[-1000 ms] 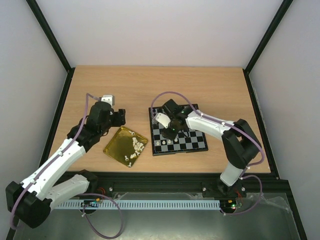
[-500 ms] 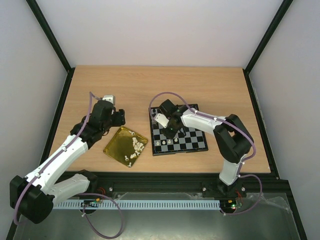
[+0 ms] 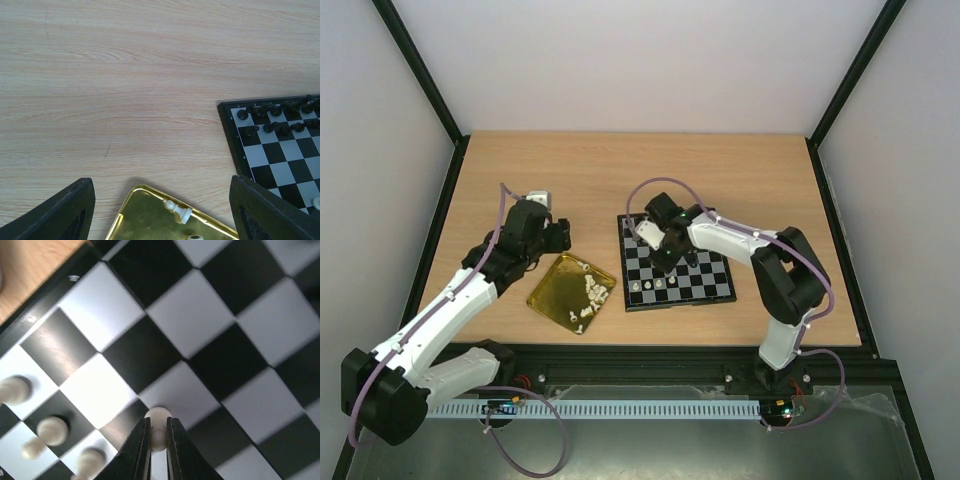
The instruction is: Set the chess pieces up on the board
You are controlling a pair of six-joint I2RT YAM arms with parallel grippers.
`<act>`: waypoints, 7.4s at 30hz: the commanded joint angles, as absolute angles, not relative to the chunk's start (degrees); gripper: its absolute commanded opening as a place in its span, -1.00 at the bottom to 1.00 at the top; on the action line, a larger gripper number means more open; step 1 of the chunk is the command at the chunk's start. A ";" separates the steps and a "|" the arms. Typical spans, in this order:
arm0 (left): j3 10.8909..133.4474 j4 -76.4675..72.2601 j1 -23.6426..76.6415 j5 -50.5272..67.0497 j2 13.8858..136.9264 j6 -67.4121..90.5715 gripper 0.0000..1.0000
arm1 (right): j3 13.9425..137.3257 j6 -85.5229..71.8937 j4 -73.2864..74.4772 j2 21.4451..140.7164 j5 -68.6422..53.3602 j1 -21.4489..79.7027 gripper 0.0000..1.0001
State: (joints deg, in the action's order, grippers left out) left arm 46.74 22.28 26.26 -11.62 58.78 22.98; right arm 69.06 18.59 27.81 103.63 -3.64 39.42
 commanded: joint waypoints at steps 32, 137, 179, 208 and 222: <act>46.67 22.87 25.40 -9.43 61.08 23.04 0.50 | 54.47 19.93 33.32 90.20 -7.53 30.38 -0.82; 55.60 39.71 44.33 -8.95 86.97 26.20 -0.96 | 42.19 14.83 23.18 62.00 -17.58 18.58 -0.20; 70.39 34.84 58.00 1.51 99.20 18.47 -0.96 | 42.63 12.61 22.22 62.23 -13.46 18.54 -0.20; 74.68 38.84 60.05 -2.36 102.55 21.08 -0.51 | 42.50 12.96 22.62 61.67 -14.33 18.55 -0.19; 58.88 38.84 45.56 -11.58 82.16 36.22 -0.26 | 42.54 13.03 22.71 61.52 -14.76 18.55 -0.19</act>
State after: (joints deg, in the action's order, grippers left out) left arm 64.84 37.82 50.85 -9.63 85.27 30.63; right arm 42.76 13.23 22.06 61.93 -13.89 18.76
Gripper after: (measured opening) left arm 0.336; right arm 0.404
